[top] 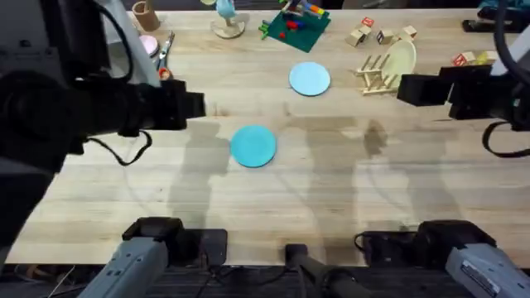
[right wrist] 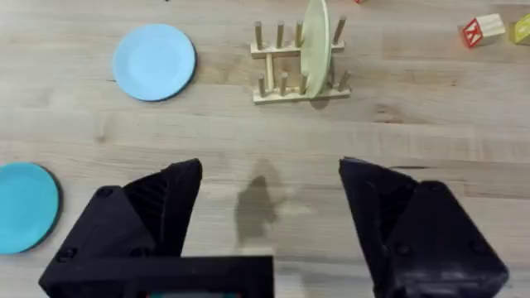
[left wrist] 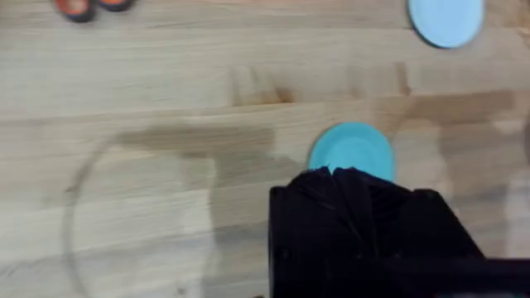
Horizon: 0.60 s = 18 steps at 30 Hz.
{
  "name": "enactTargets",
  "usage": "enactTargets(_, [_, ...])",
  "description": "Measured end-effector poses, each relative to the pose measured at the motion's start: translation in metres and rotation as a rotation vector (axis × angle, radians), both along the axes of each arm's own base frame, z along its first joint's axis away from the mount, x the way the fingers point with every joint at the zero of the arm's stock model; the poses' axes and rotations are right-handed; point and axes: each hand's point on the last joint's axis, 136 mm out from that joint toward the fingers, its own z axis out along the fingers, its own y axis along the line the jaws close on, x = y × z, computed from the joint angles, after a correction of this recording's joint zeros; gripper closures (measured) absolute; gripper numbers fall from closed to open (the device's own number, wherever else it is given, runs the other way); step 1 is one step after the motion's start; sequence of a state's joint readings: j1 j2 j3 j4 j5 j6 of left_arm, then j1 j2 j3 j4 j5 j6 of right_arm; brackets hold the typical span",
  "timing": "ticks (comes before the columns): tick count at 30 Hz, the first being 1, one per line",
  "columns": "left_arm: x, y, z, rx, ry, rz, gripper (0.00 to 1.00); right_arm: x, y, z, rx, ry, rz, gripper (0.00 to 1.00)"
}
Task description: Pick up the plates from the table one by one and place each into a slot on the dish rack.
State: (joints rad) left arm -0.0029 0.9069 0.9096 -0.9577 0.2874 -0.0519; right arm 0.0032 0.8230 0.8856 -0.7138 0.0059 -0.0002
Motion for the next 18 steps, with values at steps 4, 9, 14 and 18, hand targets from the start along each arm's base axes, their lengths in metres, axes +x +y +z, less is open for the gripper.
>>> enactTargets(4, [0.001, -0.020, -0.010, -0.070, 0.050, -0.116, 0.960, 0.000, 0.000, 0.000, 0.000, 0.000, 0.000, 0.005])
enactTargets(9, [-0.002, -0.040, -0.030, -0.151, 0.156, -0.246, 0.960, 0.000, 0.000, 0.000, 0.000, 0.000, 0.000, 0.005])
enactTargets(14, [-0.003, -0.054, -0.049, -0.239, 0.239, -0.355, 0.959, 0.000, 0.000, 0.000, 0.000, 0.000, 0.000, 0.005])
enactTargets(18, [-0.001, -0.053, -0.061, -0.316, 0.283, -0.391, 0.959, 0.000, 0.000, 0.000, 0.000, 0.000, 0.000, 0.005])
